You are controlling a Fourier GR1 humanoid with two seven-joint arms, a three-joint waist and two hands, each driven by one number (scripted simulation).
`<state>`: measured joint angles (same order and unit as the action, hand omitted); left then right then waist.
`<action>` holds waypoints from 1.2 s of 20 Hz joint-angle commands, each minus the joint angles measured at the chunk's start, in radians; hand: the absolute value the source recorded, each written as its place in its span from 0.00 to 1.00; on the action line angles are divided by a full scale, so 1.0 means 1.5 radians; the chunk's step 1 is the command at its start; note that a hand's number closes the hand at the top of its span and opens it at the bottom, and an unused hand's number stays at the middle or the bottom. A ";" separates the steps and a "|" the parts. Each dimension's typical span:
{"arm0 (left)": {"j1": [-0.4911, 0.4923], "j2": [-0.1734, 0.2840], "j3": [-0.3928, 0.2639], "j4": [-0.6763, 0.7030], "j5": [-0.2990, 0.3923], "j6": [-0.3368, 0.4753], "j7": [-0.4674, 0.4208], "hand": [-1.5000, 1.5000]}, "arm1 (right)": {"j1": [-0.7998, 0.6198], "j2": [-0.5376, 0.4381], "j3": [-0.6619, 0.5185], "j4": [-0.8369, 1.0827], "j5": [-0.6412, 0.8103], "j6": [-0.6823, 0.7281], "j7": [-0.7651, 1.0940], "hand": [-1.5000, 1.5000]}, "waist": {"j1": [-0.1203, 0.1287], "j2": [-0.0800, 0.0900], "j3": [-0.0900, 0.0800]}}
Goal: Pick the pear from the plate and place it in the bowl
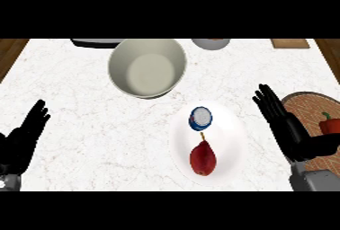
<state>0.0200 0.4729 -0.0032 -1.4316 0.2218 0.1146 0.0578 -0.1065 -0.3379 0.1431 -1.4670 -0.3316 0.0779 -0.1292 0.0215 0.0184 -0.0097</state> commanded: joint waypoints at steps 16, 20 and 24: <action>-0.081 -0.155 -0.122 -0.054 -0.055 0.055 -0.034 0.50 | 0.030 0.210 0.272 -0.087 0.568 -0.618 0.323 0.00 | -0.033 -0.019 0.003; -0.119 -0.166 -0.125 -0.068 -0.068 0.080 0.012 0.50 | 0.012 0.208 0.296 -0.134 0.765 -0.577 0.533 0.00 | -0.030 -0.019 0.004; -0.125 -0.160 -0.118 -0.043 -0.062 0.060 0.000 0.50 | -0.058 0.224 0.244 -0.144 0.877 -0.425 0.722 0.00 | -0.030 -0.018 0.003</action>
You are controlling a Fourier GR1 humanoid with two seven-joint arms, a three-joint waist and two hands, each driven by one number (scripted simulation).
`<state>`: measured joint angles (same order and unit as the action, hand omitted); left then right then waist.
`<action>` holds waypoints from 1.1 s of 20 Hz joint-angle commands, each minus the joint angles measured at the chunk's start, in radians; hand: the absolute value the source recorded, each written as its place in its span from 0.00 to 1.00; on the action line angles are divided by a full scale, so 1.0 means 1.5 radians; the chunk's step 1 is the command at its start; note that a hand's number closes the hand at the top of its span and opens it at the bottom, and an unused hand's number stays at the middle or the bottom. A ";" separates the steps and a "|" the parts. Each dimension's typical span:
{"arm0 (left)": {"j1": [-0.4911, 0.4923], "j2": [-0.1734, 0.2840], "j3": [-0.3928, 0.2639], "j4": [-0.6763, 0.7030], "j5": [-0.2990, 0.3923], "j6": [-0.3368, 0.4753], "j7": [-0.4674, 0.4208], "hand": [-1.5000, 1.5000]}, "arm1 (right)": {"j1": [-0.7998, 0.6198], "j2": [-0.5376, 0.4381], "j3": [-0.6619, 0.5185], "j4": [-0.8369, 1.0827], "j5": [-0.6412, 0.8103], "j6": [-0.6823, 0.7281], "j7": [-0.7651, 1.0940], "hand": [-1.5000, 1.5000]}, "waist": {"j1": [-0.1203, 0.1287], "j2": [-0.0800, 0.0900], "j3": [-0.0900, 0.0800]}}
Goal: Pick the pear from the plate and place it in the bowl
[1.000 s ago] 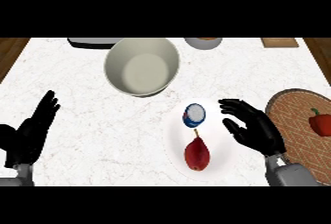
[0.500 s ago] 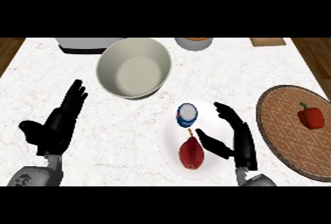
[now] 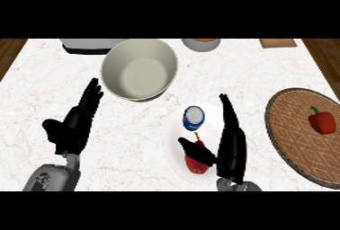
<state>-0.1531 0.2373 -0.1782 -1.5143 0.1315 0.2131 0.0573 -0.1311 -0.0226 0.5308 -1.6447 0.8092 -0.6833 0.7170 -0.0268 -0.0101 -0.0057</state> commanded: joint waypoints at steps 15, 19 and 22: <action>0.004 -0.020 -0.011 -0.006 -0.018 -0.004 0.004 0.50 | -0.133 0.015 -0.055 -0.068 -0.032 0.349 0.464 0.00 | 0.019 0.005 0.003; 0.000 -0.027 -0.014 -0.021 -0.025 0.003 0.010 0.50 | -0.137 0.015 -0.032 -0.045 -0.063 0.341 0.488 0.00 | 0.023 0.006 0.003; 0.003 -0.037 -0.012 -0.004 -0.027 0.003 0.006 0.50 | -0.114 0.015 -0.017 -0.086 -0.068 0.337 0.497 0.00 | 0.018 0.005 0.003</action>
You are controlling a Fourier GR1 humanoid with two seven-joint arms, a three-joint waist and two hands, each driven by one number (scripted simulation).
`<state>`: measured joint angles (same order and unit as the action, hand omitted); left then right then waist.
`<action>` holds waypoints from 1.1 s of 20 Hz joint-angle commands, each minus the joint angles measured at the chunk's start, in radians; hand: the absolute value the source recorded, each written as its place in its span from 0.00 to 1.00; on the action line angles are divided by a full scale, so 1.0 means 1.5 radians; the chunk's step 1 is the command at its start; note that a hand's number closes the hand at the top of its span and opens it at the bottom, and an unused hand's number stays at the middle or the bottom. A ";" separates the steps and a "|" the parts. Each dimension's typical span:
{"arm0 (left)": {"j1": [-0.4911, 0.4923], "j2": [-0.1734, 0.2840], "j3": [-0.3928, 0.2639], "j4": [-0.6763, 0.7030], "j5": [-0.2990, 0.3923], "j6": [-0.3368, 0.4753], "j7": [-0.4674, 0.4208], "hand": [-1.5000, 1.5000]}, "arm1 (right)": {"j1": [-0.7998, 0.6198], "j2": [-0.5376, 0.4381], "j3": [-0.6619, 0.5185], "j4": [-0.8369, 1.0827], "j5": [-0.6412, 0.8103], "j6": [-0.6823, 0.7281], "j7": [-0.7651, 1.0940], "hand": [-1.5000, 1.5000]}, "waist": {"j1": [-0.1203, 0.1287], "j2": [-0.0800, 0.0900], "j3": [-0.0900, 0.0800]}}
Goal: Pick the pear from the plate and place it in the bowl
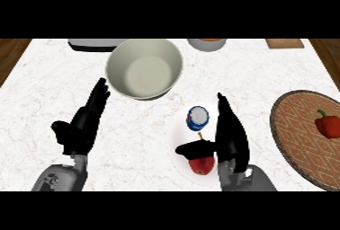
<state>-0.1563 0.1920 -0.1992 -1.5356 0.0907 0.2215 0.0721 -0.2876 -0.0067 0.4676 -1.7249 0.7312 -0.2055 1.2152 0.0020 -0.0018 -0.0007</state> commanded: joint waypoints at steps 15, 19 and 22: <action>0.013 0.000 0.034 -0.003 -0.005 -0.039 -0.010 0.50 | 0.098 0.004 0.052 -0.104 -0.015 -0.104 0.065 0.00 | -0.001 0.000 0.000; 0.056 -0.021 0.006 -0.017 -0.022 -0.036 -0.032 0.50 | 0.118 0.004 0.045 -0.043 -0.036 -0.136 0.009 0.00 | 0.002 0.001 0.000; 0.016 -0.019 0.027 0.013 -0.022 -0.037 -0.029 0.50 | 0.122 0.004 0.044 -0.053 -0.057 -0.147 0.014 0.00 | -0.001 0.001 0.000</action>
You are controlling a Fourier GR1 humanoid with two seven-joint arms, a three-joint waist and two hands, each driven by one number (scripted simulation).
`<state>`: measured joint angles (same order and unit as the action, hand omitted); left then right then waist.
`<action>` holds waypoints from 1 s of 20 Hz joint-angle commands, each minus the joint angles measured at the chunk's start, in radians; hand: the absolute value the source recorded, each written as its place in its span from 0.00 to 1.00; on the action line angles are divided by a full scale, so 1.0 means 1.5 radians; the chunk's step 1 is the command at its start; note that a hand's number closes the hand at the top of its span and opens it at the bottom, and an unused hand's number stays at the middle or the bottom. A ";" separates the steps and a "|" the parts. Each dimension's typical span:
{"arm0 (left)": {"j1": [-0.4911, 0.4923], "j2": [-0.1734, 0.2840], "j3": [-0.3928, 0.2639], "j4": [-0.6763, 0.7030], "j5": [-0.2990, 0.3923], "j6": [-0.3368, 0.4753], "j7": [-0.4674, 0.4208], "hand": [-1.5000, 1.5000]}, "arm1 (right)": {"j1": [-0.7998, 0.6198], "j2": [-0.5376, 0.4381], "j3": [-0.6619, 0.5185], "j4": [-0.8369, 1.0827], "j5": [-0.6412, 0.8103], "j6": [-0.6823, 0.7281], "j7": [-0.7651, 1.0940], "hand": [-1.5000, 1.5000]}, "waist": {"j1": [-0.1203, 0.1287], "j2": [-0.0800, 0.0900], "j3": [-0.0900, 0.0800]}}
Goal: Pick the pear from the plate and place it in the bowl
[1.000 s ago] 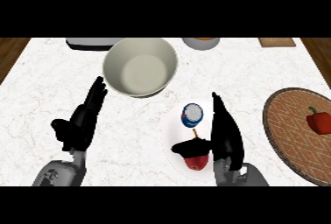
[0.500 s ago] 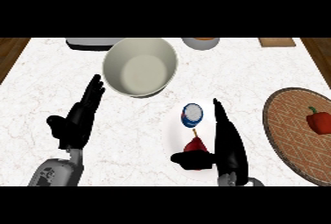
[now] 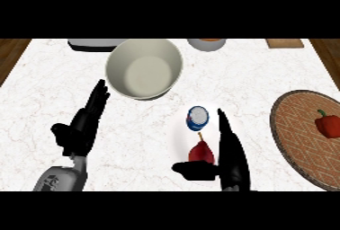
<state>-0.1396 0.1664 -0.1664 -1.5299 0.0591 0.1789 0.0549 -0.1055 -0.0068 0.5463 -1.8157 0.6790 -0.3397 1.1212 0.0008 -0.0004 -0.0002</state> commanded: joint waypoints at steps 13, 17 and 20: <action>-0.052 -0.019 0.038 0.035 -0.012 -0.016 0.017 0.50 | 0.012 0.004 0.018 0.152 -0.044 -0.150 -0.021 0.00 | -0.001 0.001 0.000; -0.008 -0.023 0.018 0.009 -0.024 -0.015 0.015 0.50 | 0.060 -0.009 0.019 0.101 0.035 -0.065 0.051 0.00 | -0.004 -0.001 0.000; 0.001 -0.028 0.024 0.009 -0.020 -0.024 0.008 0.50 | -0.006 0.004 0.021 0.208 0.001 -0.110 0.035 0.00 | 0.002 0.001 0.000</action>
<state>-0.1483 0.1374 -0.1322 -1.5332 0.0314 0.1538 0.0817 -0.0493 -0.0082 0.5556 -1.5879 0.6726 -0.4786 1.0575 0.0005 -0.0003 -0.0002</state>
